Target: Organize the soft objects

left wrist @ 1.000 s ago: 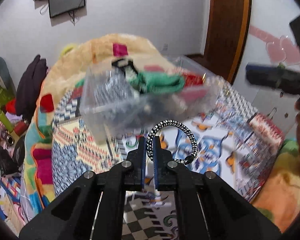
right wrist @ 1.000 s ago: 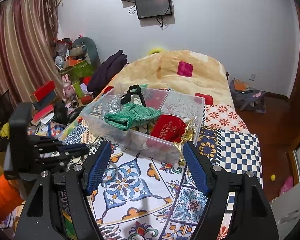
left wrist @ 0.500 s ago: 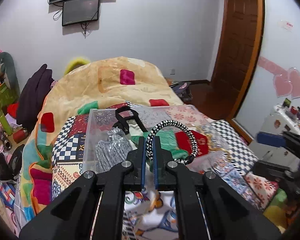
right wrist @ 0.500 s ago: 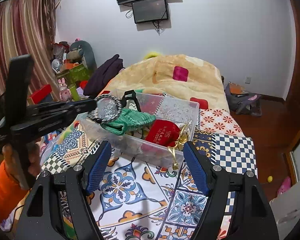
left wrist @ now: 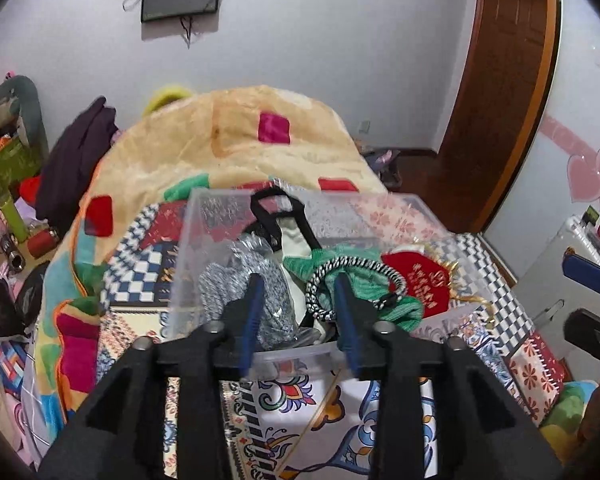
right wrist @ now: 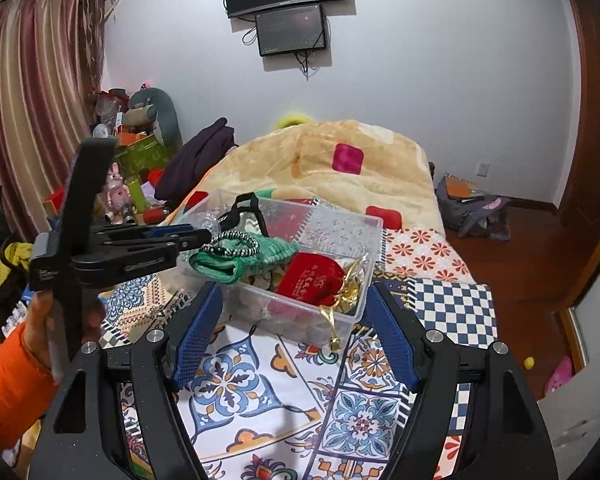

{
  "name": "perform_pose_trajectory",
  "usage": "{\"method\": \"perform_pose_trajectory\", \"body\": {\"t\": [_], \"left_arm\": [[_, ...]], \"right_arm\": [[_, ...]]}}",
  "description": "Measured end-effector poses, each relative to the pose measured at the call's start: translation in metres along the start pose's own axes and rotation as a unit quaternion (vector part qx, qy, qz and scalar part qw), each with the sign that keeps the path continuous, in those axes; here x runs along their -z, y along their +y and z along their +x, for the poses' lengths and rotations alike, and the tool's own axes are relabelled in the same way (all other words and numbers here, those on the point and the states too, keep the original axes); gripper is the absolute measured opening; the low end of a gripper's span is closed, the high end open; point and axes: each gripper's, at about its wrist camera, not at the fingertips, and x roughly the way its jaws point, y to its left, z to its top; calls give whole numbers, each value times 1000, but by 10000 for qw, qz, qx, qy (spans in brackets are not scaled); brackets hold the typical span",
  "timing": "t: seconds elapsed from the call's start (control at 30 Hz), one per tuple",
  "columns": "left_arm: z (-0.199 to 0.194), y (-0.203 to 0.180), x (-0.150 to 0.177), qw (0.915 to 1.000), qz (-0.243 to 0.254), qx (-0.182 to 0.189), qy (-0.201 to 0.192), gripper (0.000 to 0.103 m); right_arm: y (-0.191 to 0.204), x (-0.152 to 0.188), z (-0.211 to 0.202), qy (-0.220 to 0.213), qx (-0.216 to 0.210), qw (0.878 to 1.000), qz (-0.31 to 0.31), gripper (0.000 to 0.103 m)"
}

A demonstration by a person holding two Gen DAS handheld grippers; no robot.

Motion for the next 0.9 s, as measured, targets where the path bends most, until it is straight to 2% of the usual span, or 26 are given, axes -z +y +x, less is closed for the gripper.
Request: {"method": "perform_pose_trajectory", "body": {"t": [0.1, 0.2, 0.37, 0.5, 0.6, 0.67, 0.73, 0.9], "left_arm": [[-22, -4, -3, 9996, 95, 6, -275, 41], [-48, -10, -5, 9978, 213, -27, -620, 47], [-94, -19, -4, 9920, 369, -23, -1209, 57], [-124, -25, -2, 9860, 430, -43, -1609, 67], [-138, -26, 1, 9835, 373, -54, -1770, 82], [-145, -26, 3, 9819, 329, -92, -1862, 95], [-149, -26, 6, 9806, 301, -157, -1932, 99], [-152, -28, 10, 9804, 307, -220, -1935, 99]], "right_arm": [[2, -4, -7, -157, 82, 9998, -13, 80], [4, -11, -18, -381, 184, 9991, -63, 82], [8, -22, -36, -766, 250, 9967, -54, 84], [12, -29, -52, -1129, 263, 9933, 1, 92], [17, -32, -63, -1393, 323, 9897, -36, 102], [23, -32, -71, -1568, 402, 9867, -118, 103], [29, -33, -75, -1666, 455, 9848, -208, 103], [39, -32, -77, -1799, 470, 9821, -301, 103]]}}
